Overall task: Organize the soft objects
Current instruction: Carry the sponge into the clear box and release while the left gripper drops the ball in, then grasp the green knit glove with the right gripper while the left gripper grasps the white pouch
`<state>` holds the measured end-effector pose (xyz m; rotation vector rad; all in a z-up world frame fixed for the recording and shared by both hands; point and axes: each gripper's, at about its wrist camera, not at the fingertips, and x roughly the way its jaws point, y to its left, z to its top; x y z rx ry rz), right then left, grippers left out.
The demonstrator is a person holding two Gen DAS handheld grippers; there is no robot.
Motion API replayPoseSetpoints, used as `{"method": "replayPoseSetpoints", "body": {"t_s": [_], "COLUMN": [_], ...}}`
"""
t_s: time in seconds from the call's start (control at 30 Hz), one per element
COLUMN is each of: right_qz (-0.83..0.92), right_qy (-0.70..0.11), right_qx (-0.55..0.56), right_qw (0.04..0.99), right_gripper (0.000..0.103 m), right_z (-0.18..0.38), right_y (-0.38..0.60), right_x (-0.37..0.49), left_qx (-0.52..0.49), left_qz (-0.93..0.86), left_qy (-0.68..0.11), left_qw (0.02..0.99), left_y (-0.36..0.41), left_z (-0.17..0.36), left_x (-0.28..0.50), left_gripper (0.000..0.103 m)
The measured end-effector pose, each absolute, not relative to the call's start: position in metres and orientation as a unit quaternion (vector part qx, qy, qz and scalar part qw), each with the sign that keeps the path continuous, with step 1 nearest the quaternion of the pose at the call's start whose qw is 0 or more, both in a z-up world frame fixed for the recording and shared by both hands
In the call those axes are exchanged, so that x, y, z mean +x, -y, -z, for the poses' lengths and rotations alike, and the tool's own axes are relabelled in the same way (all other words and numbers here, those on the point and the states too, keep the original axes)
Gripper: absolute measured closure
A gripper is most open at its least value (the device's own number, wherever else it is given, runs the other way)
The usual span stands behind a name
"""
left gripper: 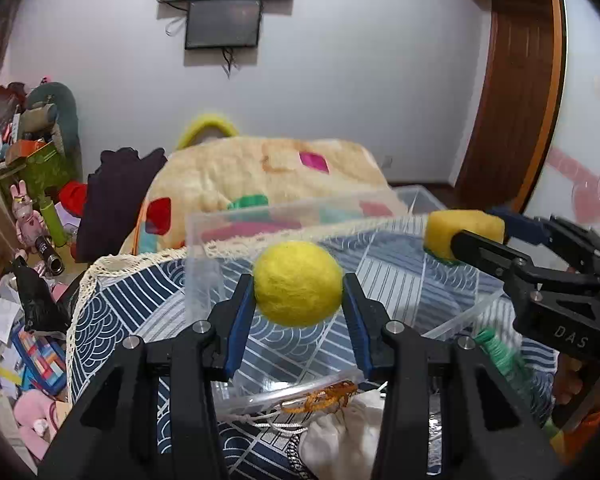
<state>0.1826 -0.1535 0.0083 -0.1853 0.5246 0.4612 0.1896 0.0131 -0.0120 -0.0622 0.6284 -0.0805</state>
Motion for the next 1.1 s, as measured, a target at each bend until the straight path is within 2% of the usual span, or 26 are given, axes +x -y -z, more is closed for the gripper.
{"method": "replayPoseSetpoints", "body": {"t_s": [0.3,0.47,0.53,0.6,0.8,0.9,1.1], "right_qz": [-0.233,-0.233,-0.235,-0.235,-0.237,-0.235,-0.24], "right_qy": [-0.304,-0.313,-0.315,-0.314,-0.308,-0.298,-0.272], "right_qx": [-0.125,-0.118,-0.114,-0.112,-0.093,-0.089,-0.081], "right_qw": [0.915,0.913,0.912,0.913,0.917,0.921,0.928], "right_gripper": [0.047,0.045,0.042,0.037,0.032,0.029,0.028], "right_z": [0.014,0.016,0.015,0.014,0.008,0.001,-0.016], "right_y": [0.147,0.153,0.154,0.155,0.164,0.167,0.173], "right_x": [0.2,0.202,0.202,0.201,0.196,0.191,0.176], "left_qx": [-0.005,-0.001,0.002,0.002,-0.006,-0.011,-0.019], "left_qz": [0.032,0.031,0.029,0.029,0.033,0.033,0.036], "left_qy": [-0.335,-0.336,-0.332,-0.326,-0.316,-0.306,-0.279], "left_qw": [0.942,0.941,0.943,0.945,0.948,0.951,0.959], "left_y": [-0.005,-0.003,-0.003,-0.003,-0.005,-0.006,-0.01], "left_z": [0.032,0.034,0.033,0.03,0.022,0.015,-0.005], "left_x": [0.202,0.202,0.199,0.197,0.188,0.182,0.162], "left_gripper": [0.06,0.051,0.043,0.04,0.031,0.029,0.026]}}
